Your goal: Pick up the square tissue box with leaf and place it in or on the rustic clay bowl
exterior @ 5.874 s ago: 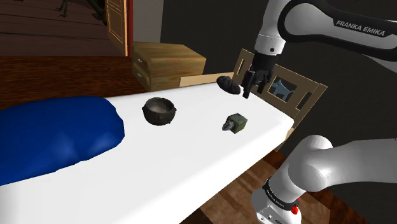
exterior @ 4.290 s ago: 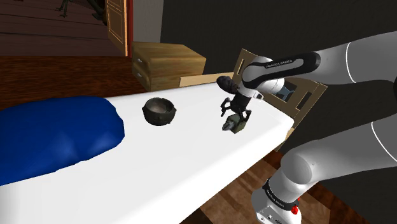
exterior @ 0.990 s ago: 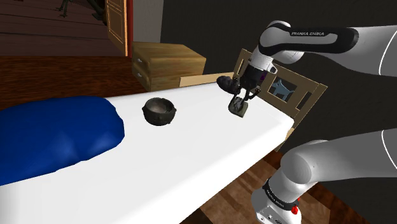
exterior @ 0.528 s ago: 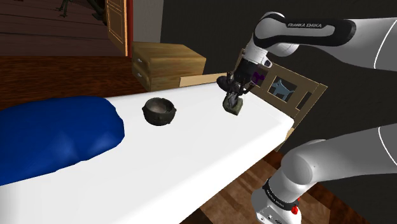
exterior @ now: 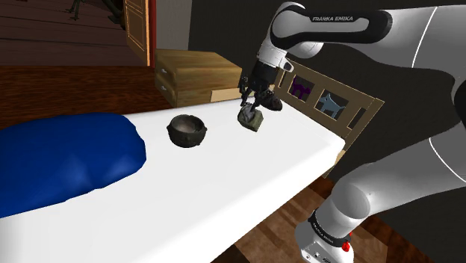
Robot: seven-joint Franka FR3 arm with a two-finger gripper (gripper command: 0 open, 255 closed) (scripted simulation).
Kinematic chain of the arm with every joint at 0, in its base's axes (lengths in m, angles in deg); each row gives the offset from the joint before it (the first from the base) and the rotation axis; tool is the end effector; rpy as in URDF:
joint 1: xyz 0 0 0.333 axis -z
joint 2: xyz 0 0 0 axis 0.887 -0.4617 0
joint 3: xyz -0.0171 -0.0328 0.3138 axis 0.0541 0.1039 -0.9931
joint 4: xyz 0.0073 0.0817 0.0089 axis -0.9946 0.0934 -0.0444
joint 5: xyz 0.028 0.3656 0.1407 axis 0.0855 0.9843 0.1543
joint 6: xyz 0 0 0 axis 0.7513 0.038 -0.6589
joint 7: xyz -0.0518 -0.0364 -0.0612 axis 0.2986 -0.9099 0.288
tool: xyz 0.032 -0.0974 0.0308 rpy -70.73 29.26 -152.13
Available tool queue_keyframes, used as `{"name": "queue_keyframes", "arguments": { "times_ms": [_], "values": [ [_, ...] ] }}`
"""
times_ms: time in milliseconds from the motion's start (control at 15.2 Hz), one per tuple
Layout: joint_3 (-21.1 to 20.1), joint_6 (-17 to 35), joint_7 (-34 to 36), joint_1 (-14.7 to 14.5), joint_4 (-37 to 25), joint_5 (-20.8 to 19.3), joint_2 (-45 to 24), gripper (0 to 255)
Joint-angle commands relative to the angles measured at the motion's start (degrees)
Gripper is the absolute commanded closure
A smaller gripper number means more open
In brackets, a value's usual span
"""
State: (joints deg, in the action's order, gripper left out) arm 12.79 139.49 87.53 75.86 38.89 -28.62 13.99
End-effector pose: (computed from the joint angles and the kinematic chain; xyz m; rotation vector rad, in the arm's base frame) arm 0.4477 -0.0018 0.5261 -2.2672 1.9162 0.1819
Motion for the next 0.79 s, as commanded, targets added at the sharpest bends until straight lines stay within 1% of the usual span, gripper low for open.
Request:
{"name": "queue_keyframes", "arguments": {
  "times_ms": [0,396,726],
  "values": [
    [-1.78,0.64,2.54,-0.76,-2.92,0.18,-2.92,255],
    [-6.68,1.74,10.31,-2.94,-13.06,-1.11,-12.51,255],
    [-10.04,1.48,17.15,-5.28,-23.56,-4.16,-21.75,255]
  ]
}}
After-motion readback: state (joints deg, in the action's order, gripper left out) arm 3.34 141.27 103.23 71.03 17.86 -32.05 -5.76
